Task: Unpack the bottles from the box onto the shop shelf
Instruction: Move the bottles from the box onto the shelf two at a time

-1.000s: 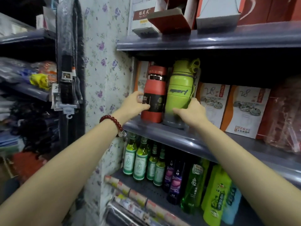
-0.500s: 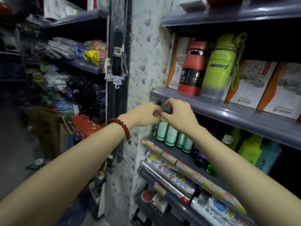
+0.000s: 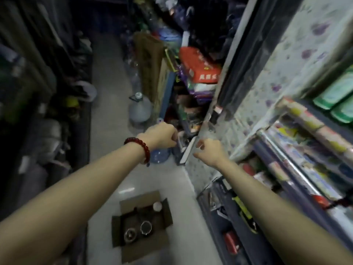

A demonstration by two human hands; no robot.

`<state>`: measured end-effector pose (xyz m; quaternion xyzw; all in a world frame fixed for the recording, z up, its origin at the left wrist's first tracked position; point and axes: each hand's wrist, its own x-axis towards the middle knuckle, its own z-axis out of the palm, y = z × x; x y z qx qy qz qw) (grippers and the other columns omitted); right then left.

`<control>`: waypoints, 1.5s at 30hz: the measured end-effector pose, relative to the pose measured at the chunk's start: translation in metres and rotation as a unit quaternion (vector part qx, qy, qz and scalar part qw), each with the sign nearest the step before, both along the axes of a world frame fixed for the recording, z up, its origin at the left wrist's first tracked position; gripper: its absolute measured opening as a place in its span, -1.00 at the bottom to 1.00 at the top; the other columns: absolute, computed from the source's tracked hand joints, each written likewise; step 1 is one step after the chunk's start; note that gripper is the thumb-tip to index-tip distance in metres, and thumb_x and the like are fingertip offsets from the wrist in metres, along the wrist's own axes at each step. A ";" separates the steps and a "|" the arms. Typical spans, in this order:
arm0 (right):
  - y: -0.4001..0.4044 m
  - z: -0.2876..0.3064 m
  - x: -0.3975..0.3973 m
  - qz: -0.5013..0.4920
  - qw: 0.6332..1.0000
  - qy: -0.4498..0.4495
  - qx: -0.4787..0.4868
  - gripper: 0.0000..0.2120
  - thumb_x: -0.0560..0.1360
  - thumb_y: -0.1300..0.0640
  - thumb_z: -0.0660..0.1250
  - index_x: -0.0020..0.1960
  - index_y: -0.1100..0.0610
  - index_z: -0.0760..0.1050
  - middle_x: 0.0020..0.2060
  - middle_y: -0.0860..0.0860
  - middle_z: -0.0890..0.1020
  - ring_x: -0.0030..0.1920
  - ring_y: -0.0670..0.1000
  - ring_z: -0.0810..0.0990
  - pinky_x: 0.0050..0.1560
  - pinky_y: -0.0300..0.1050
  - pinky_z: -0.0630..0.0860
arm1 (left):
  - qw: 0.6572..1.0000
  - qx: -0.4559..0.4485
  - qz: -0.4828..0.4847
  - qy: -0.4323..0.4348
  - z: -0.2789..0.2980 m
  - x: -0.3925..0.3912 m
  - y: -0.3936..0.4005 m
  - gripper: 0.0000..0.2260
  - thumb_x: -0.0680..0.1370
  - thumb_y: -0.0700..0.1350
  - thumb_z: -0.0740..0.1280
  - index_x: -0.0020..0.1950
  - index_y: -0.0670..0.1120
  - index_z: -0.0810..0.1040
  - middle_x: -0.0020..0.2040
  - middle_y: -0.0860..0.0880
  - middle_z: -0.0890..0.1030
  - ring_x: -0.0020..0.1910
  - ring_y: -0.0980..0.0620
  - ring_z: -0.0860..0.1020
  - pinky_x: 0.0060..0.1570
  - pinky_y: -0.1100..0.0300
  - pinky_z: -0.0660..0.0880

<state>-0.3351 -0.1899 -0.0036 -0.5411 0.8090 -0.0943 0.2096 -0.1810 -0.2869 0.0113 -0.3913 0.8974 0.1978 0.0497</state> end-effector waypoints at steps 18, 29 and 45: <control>-0.005 -0.374 0.052 0.133 0.979 -0.064 0.144 -0.71 0.49 0.10 0.34 0.15 0.21 0.49 0.07 0.18 0.59 0.03 0.15 0.54 -0.06 -0.08 0.47 | 0.938 0.169 0.290 -0.087 -0.375 0.157 0.065 -0.80 0.53 -0.06 0.28 0.11 -0.06 0.59 0.09 -0.11 0.62 0.07 -0.10 0.56 0.06 0.06 0.52; 0.032 -0.569 0.086 0.169 0.968 -0.102 0.156 -0.63 0.48 0.02 0.32 0.21 0.19 0.46 0.04 0.17 0.59 0.10 0.19 0.54 -0.01 -0.03 0.48 | 0.935 0.178 0.290 -0.096 -0.578 0.163 0.103 -0.85 0.52 -0.03 0.27 -0.03 -0.09 0.52 0.03 -0.14 0.59 -0.03 -0.12 0.55 -0.08 0.04 0.54; 0.069 -0.747 0.145 0.085 0.966 -0.238 0.054 -0.04 0.30 0.00 0.58 0.52 0.09 0.10 0.44 0.05 0.28 0.43 0.04 0.28 0.36 -0.16 0.25 | 0.862 0.212 0.415 0.198 -0.754 0.178 0.158 0.02 0.22 -0.06 0.62 0.52 0.07 0.09 0.49 -0.02 0.19 0.43 0.00 0.27 0.32 0.22 0.25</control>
